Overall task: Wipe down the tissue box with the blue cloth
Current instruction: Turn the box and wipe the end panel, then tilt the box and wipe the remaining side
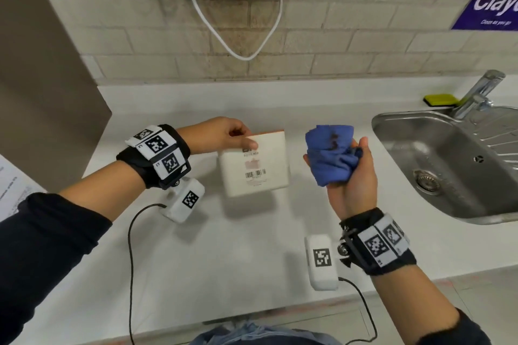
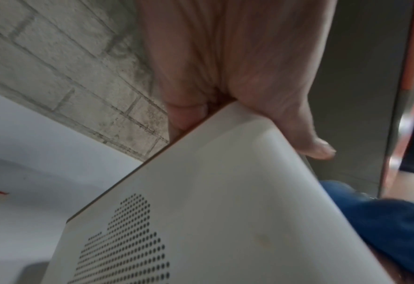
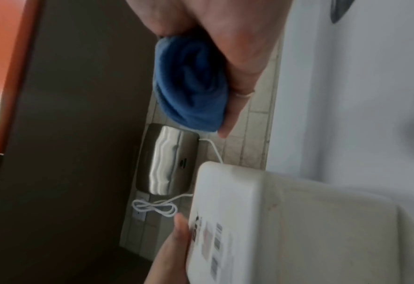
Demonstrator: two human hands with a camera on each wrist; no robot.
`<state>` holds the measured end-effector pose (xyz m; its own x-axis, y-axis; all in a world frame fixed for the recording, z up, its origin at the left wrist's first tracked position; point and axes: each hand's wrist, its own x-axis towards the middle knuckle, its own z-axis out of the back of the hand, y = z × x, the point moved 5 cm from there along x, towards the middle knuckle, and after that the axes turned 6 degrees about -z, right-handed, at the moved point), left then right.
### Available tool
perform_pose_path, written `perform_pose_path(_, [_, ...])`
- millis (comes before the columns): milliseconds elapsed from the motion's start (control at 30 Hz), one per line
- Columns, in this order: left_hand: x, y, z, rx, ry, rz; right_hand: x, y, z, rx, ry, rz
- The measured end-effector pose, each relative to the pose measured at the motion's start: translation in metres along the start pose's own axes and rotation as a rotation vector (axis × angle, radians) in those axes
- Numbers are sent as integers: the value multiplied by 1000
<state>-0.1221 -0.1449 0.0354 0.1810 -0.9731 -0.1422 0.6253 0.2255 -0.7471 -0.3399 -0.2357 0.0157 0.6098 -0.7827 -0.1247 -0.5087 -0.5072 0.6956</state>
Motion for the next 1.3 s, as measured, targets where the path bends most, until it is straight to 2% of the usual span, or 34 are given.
perform_pose_path(167, [-40,-2,-43,349,161,-147,0,-6,-1,176,210,-159])
perform_pose_path(233, [-64,21,-66,399,212,-155,2,-13,6,234,268,-247])
perform_pose_path(300, [-90,51,-78,398,218,-157,2,-20,12,173,273,-327])
perform_pose_path(400, [-122,81,-66,494,105,-227,7,-29,34,-9,192,-328])
perform_pose_path(467, [-135,93,-49,728,20,-279,10,-35,42,-106,147,-335])
perform_pose_path(566, [-146,108,-18,973,-74,-193,21,-44,48,-265,122,-335])
perform_pose_path(633, [-143,114,-2,964,-113,-61,20,-44,48,-506,93,-273])
perform_pose_path(666, [-139,112,2,939,-137,9,19,-47,50,-571,65,-297])
perform_pose_path(766, [-123,86,-13,729,-265,116,16,-61,58,-460,-35,-462])
perform_pose_path(866, [-100,54,-67,523,-270,106,11,-68,57,-353,34,-541])
perform_pose_path(966, [-78,43,-103,619,-344,239,7,-67,62,-246,200,-532])
perform_pose_path(1066, [-64,40,-115,628,-451,372,6,-61,62,-437,293,-445])
perform_pose_path(1200, [-65,43,-120,483,-559,310,8,-52,68,-749,153,-269])
perform_pose_path(1300, [-81,30,-96,417,-628,195,10,-51,78,-817,24,-265])
